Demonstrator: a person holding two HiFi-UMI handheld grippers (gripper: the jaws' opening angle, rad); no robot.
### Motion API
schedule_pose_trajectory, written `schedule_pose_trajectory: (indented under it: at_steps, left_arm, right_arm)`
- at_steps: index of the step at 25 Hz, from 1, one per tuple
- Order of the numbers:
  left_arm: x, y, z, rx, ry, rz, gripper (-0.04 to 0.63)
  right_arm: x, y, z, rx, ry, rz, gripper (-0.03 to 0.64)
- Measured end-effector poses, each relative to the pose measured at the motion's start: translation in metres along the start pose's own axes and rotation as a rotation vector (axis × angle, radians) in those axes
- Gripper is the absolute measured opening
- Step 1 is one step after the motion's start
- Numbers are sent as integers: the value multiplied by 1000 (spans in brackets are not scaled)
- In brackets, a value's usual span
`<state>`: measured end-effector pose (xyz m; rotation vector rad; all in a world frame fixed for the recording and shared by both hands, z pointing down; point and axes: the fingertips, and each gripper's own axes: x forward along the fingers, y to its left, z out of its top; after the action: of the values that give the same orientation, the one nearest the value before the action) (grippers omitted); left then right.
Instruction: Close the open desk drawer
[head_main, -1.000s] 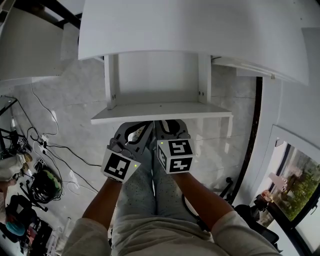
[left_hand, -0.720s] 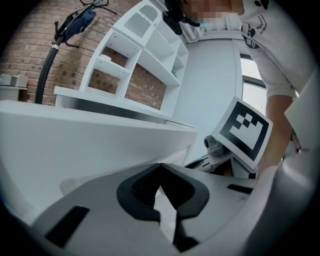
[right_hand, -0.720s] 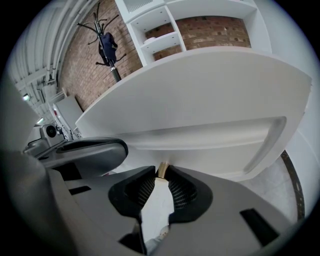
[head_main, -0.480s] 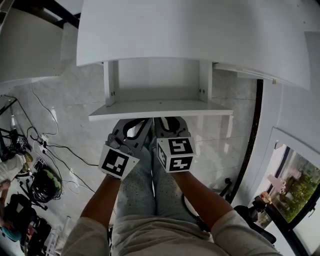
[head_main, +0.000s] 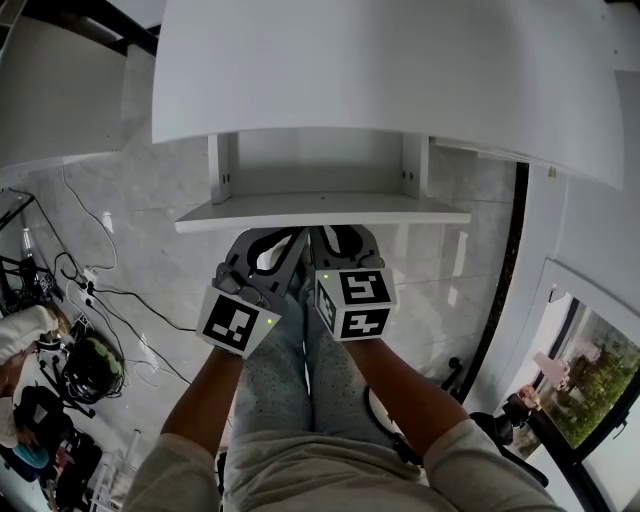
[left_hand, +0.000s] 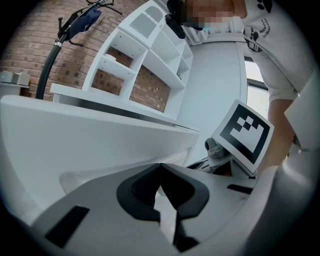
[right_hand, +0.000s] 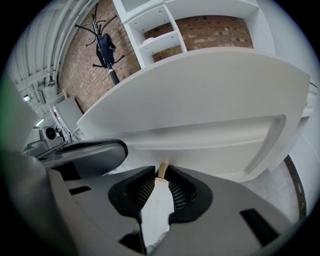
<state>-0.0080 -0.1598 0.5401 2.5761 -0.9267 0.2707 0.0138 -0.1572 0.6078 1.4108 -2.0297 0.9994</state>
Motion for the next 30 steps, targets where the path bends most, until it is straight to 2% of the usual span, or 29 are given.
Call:
schedule_pose_trajectory:
  at_steps: [6,17,30]
  left_arm:
    - [10,8,5,-28,-9,20,17]
    - [27,31,14,-17,-17,44,17]
    - [37,38,18,-6,-26,49,17]
  right_arm:
    - [8,-7,12,0,-7,-1,100]
    - [25,-13,33,1,-35,-2,100]
    - [29,-16,38,-1,-47,8,100]
